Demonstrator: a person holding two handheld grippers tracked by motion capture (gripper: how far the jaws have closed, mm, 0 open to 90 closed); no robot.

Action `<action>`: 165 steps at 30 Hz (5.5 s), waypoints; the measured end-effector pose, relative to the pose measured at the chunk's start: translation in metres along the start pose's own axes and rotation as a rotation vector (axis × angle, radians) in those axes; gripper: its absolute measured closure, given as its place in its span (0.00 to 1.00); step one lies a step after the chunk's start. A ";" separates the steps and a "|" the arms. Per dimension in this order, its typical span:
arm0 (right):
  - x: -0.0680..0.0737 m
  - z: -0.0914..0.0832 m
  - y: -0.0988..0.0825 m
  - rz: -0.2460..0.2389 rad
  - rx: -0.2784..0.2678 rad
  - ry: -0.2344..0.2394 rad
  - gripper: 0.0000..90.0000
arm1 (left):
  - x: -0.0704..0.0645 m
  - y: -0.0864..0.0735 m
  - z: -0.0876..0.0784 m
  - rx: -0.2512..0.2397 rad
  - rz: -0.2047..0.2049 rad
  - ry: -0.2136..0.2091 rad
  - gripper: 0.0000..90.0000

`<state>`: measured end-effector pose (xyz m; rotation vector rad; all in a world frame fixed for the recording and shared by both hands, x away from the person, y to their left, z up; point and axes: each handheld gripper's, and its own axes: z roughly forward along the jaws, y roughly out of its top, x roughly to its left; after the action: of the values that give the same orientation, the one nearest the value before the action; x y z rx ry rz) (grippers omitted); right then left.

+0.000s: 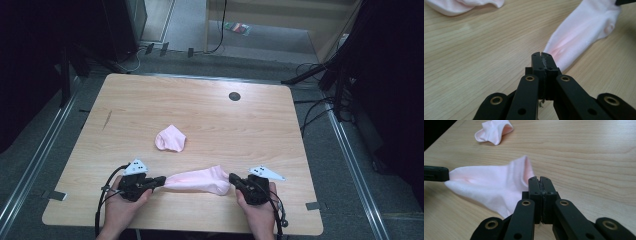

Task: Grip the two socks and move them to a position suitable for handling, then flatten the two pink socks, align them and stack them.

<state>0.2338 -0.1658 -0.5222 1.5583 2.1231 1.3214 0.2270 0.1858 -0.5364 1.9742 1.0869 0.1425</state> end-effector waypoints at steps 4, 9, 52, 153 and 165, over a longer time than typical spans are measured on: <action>0.002 0.013 -0.001 -0.014 0.000 0.018 0.99 | -0.004 -0.002 0.010 0.027 0.019 0.008 1.00; 0.003 0.019 0.000 -0.079 -0.046 -0.084 0.72 | -0.004 0.000 0.003 -0.078 0.012 0.047 0.68; 0.007 0.004 -0.010 -0.163 0.069 -0.044 0.73 | -0.008 -0.003 0.002 -0.102 0.143 -0.074 0.74; -0.010 0.009 0.015 -0.116 -0.063 -0.068 0.44 | 0.033 0.067 0.060 -0.189 -0.118 0.085 0.61; 0.052 0.072 0.041 -0.332 0.033 0.064 0.68 | 0.033 0.057 0.066 -0.095 -0.118 0.039 0.74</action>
<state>0.2833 -0.0817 -0.5164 1.1214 2.3255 1.2400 0.3146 0.1543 -0.5459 1.8250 1.1970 0.1670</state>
